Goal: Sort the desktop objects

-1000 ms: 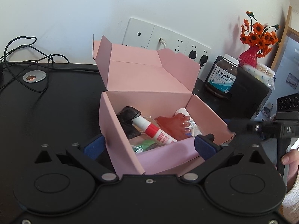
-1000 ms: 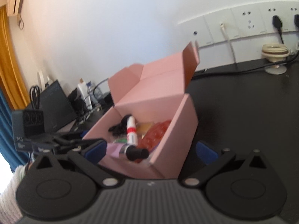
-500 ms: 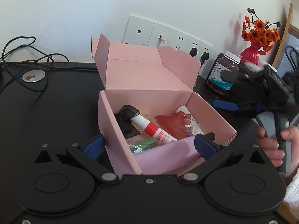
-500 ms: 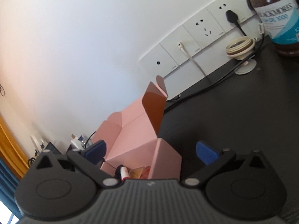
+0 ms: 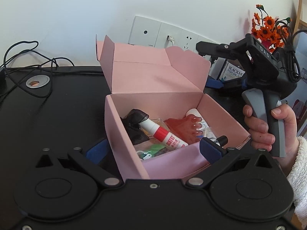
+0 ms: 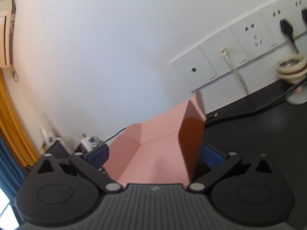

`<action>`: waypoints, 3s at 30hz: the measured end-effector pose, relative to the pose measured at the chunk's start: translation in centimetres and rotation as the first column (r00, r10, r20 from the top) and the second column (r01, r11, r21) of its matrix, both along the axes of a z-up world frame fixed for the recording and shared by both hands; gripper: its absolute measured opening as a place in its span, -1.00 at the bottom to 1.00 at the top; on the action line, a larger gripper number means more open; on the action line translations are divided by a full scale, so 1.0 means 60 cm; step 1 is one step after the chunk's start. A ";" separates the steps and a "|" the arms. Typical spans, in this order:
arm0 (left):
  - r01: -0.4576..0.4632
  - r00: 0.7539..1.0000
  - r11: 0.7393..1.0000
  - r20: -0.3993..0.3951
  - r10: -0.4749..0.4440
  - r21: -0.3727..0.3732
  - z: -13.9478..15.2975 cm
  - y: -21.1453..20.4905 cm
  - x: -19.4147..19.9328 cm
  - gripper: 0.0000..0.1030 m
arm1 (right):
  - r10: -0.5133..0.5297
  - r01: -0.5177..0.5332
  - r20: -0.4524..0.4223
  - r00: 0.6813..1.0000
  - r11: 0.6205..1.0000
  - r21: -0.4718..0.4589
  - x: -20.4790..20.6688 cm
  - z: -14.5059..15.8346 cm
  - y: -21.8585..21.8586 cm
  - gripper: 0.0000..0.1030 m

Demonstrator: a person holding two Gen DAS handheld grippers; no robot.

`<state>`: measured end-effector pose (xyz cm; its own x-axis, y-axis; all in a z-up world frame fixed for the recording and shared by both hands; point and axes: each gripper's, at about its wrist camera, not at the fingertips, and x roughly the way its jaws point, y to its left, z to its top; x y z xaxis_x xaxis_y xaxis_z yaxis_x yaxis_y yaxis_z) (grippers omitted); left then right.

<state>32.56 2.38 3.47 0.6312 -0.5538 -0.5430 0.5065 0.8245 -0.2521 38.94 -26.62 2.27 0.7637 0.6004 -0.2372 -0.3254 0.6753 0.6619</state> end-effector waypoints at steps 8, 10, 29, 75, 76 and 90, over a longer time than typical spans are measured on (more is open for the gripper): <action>-0.002 1.000 1.000 -0.010 0.002 -0.005 -0.002 -0.002 -0.002 1.00 | 0.064 -0.064 -0.005 0.998 0.998 0.005 0.016 -0.015 0.000 0.99; -0.008 1.000 1.000 -0.013 0.008 0.000 -0.005 -0.003 -0.001 1.00 | 0.077 -0.077 -0.010 0.997 0.996 0.034 0.022 -0.020 -0.002 0.99; -0.038 0.999 0.997 0.021 0.037 0.063 -0.001 0.011 0.004 1.00 | 0.190 -0.165 -0.081 0.978 0.955 0.248 0.026 -0.039 -0.018 0.99; -0.055 0.998 0.996 0.017 0.054 0.063 -0.006 0.006 0.007 1.00 | 0.318 -0.290 -0.187 0.929 0.943 0.162 0.146 -0.004 0.043 0.99; -0.055 0.998 0.996 0.017 0.054 0.063 -0.007 0.006 0.007 1.00 | 0.324 -0.296 -0.195 0.926 0.942 0.158 0.151 0.000 0.044 0.99; -0.070 0.998 0.988 -0.001 0.071 0.135 -0.010 -0.003 0.015 1.00 | 0.325 -0.311 -0.188 0.927 0.945 0.101 0.087 0.008 0.039 0.99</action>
